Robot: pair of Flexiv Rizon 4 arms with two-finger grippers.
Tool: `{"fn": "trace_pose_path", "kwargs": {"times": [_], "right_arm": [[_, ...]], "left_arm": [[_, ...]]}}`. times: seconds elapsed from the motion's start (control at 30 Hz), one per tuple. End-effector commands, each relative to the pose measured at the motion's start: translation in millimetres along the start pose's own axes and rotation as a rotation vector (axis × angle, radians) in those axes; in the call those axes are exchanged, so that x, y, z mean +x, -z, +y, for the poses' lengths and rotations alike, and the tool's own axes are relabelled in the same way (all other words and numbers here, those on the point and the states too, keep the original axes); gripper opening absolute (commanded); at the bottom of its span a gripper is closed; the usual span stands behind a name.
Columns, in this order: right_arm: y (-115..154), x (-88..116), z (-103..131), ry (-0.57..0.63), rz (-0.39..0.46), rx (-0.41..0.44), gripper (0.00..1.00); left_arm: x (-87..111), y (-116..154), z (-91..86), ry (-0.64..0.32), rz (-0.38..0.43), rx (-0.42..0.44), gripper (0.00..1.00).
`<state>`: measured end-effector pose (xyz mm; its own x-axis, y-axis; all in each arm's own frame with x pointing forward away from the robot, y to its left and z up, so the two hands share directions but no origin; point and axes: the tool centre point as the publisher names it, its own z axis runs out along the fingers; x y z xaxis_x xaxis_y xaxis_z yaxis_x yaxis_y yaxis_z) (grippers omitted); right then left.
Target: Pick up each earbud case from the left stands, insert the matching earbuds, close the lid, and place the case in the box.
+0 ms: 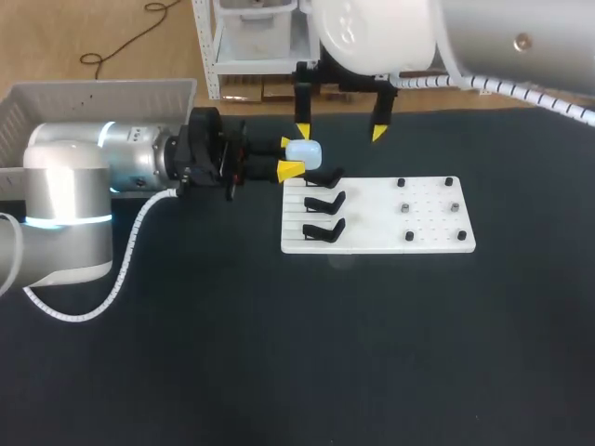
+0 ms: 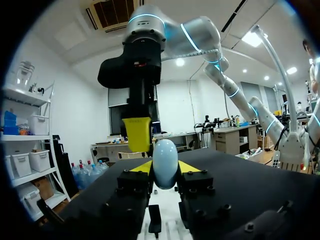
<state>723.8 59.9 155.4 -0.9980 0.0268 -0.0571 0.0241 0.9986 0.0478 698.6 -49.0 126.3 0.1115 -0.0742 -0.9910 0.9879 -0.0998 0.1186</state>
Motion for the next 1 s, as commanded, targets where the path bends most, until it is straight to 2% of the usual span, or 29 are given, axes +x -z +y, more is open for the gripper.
{"fn": "trace_pose_path", "kwargs": {"times": [0.03, 0.13, 0.23, 0.43, 0.6, 0.73, 0.9, 1.0], "right_arm": [[11, 11, -5, -0.022, -0.132, -0.010, 1.00], [25, 15, -10, -0.005, -0.178, -0.032, 1.00], [38, 23, -14, 0.036, -0.188, -0.061, 1.00], [71, 59, -23, 0.153, -0.252, -0.130, 1.00], [86, 87, -43, 0.200, -0.331, -0.184, 1.00], [89, 101, -45, 0.249, -0.368, -0.209, 1.00], [89, 101, -45, 0.249, -0.368, -0.209, 1.00], [89, 101, -45, 0.249, -0.368, -0.209, 1.00]], "left_arm": [[0.6, 0, -0.6, -0.003, -0.001, -0.003, 0.00], [0.6, 0, -0.6, -0.003, -0.001, -0.003, 0.00], [0.6, 0, -0.6, -0.003, -0.001, -0.003, 0.00], [-1.3, 1, -0.4, -0.002, 0.001, -0.007, 0.00], [-21.1, 9, 0.4, 0.019, 0.009, -0.053, 0.00], [-39.4, 12, 1.2, 0.037, 0.034, -0.105, 0.00], [-64.5, 15, -0.4, 0.051, 0.068, -0.154, 0.00], [-79.5, 22, 0.5, 0.079, 0.060, -0.199, 0.00]]}}
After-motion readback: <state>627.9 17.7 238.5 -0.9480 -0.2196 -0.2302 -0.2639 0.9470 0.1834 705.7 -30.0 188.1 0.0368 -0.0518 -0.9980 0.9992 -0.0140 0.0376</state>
